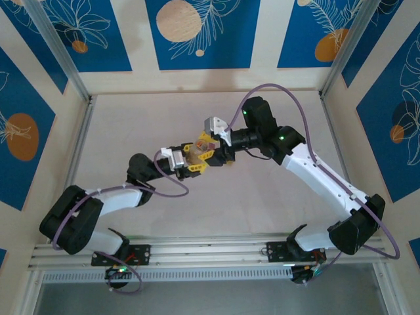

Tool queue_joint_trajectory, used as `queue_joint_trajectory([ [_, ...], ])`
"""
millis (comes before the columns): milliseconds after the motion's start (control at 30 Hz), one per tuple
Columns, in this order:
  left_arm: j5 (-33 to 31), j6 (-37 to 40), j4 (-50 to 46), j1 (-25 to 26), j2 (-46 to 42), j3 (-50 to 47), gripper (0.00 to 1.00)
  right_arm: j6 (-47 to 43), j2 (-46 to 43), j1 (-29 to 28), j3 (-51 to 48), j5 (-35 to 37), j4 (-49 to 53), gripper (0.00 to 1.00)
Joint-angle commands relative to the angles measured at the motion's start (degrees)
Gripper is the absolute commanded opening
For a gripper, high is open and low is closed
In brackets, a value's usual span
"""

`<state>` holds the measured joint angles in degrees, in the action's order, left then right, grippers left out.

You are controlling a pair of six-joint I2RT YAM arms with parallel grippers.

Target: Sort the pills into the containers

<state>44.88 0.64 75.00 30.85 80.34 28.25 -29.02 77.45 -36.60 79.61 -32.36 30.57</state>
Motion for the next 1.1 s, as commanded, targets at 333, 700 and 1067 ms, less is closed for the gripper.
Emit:
queue_joint_trajectory([
  [333, -2.9, -1.0, 4.2, -1.0, 1.1, 1.4, 0.0, 4.0, -3.9, 1.4, 0.2, 3.6, 4.4, 0.84],
  [700, -22.4, 6.6, -1.1, -0.8, 1.8, 0.9, 0.0, 38.2, -1.9, -0.4, 8.0, 31.6, -4.1, 0.8],
  [1067, -38.0, 10.6, -5.7, 0.3, 1.7, 1.2, 0.0, 50.8, 10.2, -6.8, 19.0, 47.8, -1.2, 0.71],
])
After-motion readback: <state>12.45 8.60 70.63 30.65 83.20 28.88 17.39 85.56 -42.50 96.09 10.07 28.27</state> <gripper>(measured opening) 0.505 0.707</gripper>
